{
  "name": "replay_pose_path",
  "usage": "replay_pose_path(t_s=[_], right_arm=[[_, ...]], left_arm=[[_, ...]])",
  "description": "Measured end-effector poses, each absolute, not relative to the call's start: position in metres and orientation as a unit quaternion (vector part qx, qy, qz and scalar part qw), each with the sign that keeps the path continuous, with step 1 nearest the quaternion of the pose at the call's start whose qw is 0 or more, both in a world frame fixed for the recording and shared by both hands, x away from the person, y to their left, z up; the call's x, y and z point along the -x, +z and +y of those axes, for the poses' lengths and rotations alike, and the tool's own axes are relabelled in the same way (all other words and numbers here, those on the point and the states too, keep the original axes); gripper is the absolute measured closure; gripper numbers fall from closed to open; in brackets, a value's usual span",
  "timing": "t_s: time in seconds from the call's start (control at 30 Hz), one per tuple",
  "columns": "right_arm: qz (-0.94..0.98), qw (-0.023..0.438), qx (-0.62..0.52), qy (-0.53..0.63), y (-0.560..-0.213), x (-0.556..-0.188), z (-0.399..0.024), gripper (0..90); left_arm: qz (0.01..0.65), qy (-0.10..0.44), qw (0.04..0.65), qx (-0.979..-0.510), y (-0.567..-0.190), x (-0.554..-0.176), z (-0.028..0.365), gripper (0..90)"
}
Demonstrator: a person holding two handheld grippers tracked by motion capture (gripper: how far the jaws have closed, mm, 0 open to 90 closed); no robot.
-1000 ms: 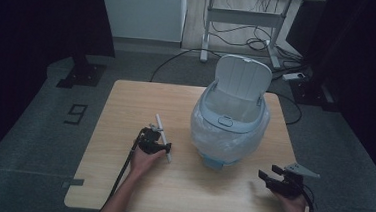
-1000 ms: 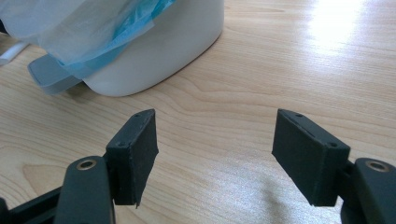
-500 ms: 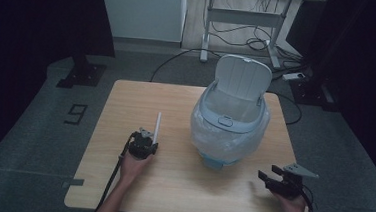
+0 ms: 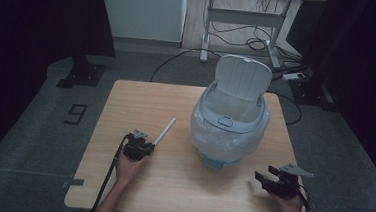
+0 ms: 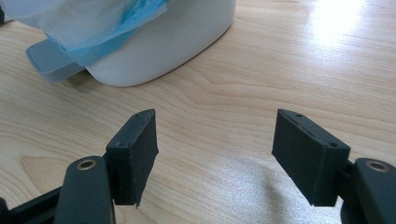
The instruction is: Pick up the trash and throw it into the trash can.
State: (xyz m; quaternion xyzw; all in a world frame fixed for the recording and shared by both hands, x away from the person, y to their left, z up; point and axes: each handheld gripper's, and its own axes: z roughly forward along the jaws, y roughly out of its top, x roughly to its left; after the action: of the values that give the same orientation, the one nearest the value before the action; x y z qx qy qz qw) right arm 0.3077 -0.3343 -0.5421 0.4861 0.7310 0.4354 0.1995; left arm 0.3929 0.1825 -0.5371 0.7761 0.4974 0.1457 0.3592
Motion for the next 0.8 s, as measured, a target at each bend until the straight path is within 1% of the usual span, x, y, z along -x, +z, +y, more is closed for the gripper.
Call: replay_pose_path(t_s=[0.27,0.6,0.8], right_arm=[[0.731,0.199,-0.485,0.437,-0.542,-0.308,-0.334,30.5],[0.73,0.203,-0.485,0.437,-0.542,-0.308,-0.335,30.5],[0.73,0.202,-0.486,0.436,-0.543,-0.308,-0.335,30.5]], left_arm=[[0.485,0.145,0.417,-0.755,-0.519,-0.382,0.188,79.4],[0.471,0.144,0.465,-0.736,-0.505,-0.374,0.196,79.5],[0.459,0.152,0.491,-0.725,-0.497,-0.368,0.195,79.5]])
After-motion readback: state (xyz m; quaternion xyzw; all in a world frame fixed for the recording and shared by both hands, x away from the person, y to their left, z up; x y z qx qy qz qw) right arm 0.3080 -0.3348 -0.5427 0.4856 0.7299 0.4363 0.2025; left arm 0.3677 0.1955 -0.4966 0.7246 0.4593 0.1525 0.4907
